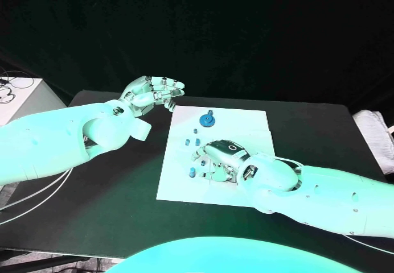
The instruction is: Assemble the parts on the task board
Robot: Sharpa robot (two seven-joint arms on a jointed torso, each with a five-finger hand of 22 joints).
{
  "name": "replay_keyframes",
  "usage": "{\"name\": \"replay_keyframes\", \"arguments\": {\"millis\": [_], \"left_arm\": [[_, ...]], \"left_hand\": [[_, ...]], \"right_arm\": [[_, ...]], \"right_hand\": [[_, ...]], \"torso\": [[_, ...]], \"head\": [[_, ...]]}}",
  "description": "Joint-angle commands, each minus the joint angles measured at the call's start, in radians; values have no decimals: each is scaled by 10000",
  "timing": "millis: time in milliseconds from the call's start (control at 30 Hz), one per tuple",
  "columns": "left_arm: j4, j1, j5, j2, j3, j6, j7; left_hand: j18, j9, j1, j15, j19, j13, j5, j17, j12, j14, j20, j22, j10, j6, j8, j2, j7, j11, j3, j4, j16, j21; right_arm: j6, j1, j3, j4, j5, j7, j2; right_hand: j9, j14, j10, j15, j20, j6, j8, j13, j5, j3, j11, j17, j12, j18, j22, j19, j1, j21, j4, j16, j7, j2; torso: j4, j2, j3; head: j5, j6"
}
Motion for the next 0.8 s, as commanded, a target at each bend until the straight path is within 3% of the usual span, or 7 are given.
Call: {"name": "replay_keyframes", "arguments": {"millis": [33,133,300,467,533,667,800], "left_arm": [[-1,-10,53,9,8,206,28],[-7,-11,54,4,6,217,26],[-22,-17,61,-6,2,236,34],[-12,-48,65,-40,-2,244,44],[2,-73,66,-57,-3,247,46],[82,-140,67,-156,-4,244,46],[150,-193,76,-262,-4,231,45]], "left_hand": [[152,-13,-73,30,-96,-6,-26,-12,38,-58,3,-5,-54,-45,9,-1,10,20,31,16,-41,19],[152,-13,-83,31,-100,-7,-28,-14,36,-64,4,-8,-65,-52,9,5,7,20,36,19,-44,13],[152,-13,-83,31,-100,-7,-28,-14,36,-64,4,-8,-65,-52,9,5,7,20,36,19,-44,13],[152,-13,-87,31,-102,-7,-31,-15,36,-67,4,-9,-67,-54,9,3,6,19,35,17,-45,11],[152,-13,-87,31,-102,-7,-31,-15,36,-67,4,-9,-67,-54,9,3,6,19,35,17,-45,11],[152,-13,-93,31,-104,-6,-34,-15,38,-70,5,-11,-68,-56,10,-2,5,18,32,15,-46,7],[152,-13,-93,31,-104,-6,-34,-15,38,-70,5,-11,-68,-56,10,-2,5,18,32,15,-46,7]], "right_arm": [[-574,171,43,281,462,231,-358],[-615,381,77,561,1251,330,-852],[-311,826,110,1000,3449,585,-1981],[-53,1080,117,1351,4759,613,-3063],[49,1129,116,1468,5069,519,-3462],[265,1172,92,1659,5289,134,-4196],[438,1149,47,1833,5032,-456,-4708]], "right_hand": [[-8,15,-21,-25,11,-76,-45,27,53,-70,-26,41,263,204,-13,93,179,-51,280,49,-18,-15],[2,251,561,-178,-108,-6,-9,90,47,67,-208,355,775,219,16,309,264,-8,462,240,173,28],[11,702,2888,-436,-368,359,133,124,47,822,-500,1187,1297,-12,1100,1200,-34,1252,766,616,177,-11],[149,933,4870,-769,-614,888,478,984,-108,806,-926,1977,2489,-179,1905,1736,-709,2145,1156,972,-144,-242],[304,1017,5076,-881,-787,950,731,3891,-88,662,-1061,2322,5058,-260,2255,2000,-958,2497,1266,1139,-297,-233],[550,1177,6666,-871,-782,817,1142,11195,-108,432,-1032,3156,10256,-418,2980,2356,-1422,3211,1507,1491,-286,13],[647,1308,7299,-853,-772,790,1366,12918,43,74,-1029,3843,11294,-522,3567,2589,-2003,3827,1530,1750,-314,120]], "torso": [[-8,-16,-2],[-21,-29,-6],[-51,-79,-14],[-76,-136,-16],[-84,-164,-11],[-107,-205,1],[-142,-233,14]], "head": [[-91,48],[-160,84],[-420,156],[-680,184],[-801,204],[-939,208],[-1023,195]]}}
